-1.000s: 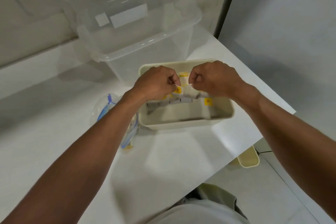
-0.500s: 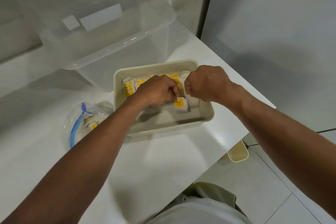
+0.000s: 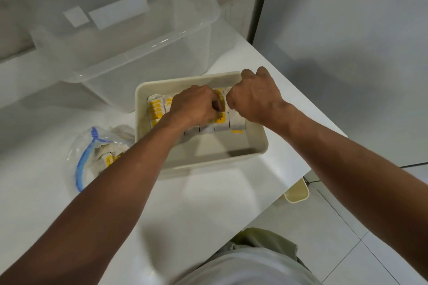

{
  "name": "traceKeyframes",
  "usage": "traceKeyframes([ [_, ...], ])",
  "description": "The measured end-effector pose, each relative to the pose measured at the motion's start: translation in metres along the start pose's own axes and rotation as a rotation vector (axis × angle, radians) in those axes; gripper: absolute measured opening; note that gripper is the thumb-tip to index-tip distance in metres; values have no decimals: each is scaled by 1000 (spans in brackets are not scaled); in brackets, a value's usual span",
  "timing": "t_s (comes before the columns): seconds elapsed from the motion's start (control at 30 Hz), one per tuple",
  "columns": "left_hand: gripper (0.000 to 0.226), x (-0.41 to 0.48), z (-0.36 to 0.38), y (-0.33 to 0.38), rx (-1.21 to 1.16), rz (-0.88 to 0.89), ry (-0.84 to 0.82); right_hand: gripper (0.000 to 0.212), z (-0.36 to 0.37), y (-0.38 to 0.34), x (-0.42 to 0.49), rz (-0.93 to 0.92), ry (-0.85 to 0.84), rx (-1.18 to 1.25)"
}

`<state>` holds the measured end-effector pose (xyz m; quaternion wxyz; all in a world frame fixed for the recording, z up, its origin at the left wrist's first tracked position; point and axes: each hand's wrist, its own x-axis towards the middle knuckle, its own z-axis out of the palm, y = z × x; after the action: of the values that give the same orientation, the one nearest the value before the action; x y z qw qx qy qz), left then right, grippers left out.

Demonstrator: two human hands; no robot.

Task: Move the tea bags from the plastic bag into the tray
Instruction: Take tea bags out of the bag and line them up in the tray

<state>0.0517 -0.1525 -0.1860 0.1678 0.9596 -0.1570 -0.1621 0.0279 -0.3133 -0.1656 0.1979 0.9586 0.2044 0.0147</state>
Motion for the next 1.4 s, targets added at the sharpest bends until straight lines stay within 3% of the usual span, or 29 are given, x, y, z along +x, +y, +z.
traceKeyframes([
  [0.43,19,-2,5,0,66,-11,113,15,-6,1,-2,14,22,-5],
  [0.57,28,-26,0,-6,220,92,221,7,-20,-15,-29,39,-29,21],
  [0.67,24,-48,4,-15,266,240,81,48,-32,-40,-49,15,-91,23],
  [0.73,29,-58,10,-18,285,288,-46,39,-24,-46,-54,-46,-211,48],
  [0.9,45,-60,13,-14,384,280,-69,30,-23,-41,-47,-68,-187,16],
  [1.07,33,-58,9,-9,365,264,-75,28,-24,-37,-43,-23,-203,18],
  [1.17,30,-57,9,-14,363,250,-29,15,-24,-35,-39,-16,-148,72],
  [1.3,28,-65,4,-19,343,221,88,28,-15,-36,-34,-8,-4,191],
  [1.4,32,-75,1,-23,350,201,165,35,-14,-42,-33,19,5,341],
])
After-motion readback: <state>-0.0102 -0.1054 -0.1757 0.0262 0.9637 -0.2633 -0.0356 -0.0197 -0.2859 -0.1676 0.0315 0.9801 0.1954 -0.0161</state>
